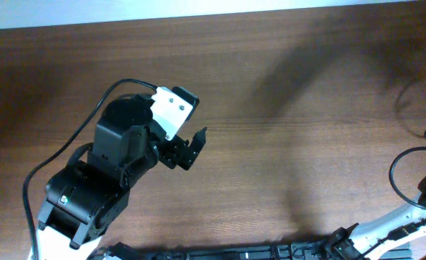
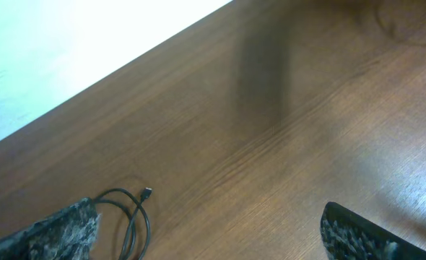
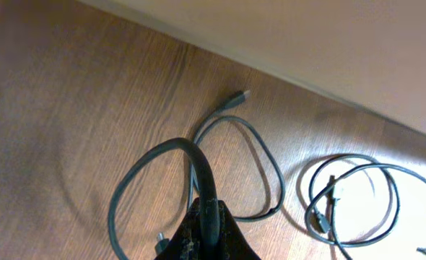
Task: Untangle cables
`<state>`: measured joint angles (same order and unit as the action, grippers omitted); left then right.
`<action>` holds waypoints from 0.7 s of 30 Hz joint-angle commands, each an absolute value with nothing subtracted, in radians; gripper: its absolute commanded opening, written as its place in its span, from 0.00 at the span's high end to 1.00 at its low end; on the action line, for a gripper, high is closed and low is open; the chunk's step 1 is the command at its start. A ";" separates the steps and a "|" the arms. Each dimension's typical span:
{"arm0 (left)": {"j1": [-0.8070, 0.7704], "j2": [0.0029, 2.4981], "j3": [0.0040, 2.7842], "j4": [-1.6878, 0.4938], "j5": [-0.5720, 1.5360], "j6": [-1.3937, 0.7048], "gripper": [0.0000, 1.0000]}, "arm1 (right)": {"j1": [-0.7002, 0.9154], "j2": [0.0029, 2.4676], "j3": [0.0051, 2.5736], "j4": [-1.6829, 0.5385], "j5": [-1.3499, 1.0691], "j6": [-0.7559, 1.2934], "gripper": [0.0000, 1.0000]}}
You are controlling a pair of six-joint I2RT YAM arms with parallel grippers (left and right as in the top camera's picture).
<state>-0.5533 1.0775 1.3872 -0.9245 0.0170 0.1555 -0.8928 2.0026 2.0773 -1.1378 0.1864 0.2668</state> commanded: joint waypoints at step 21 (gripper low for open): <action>-0.552 1.079 1.394 -0.923 0.003 0.143 0.01 | -0.918 2.050 2.068 -1.165 0.065 0.286 0.19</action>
<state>-0.5533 1.0775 1.3872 -0.9241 0.0170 0.1555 -0.9073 2.0415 2.0762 -1.1603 0.1371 0.2848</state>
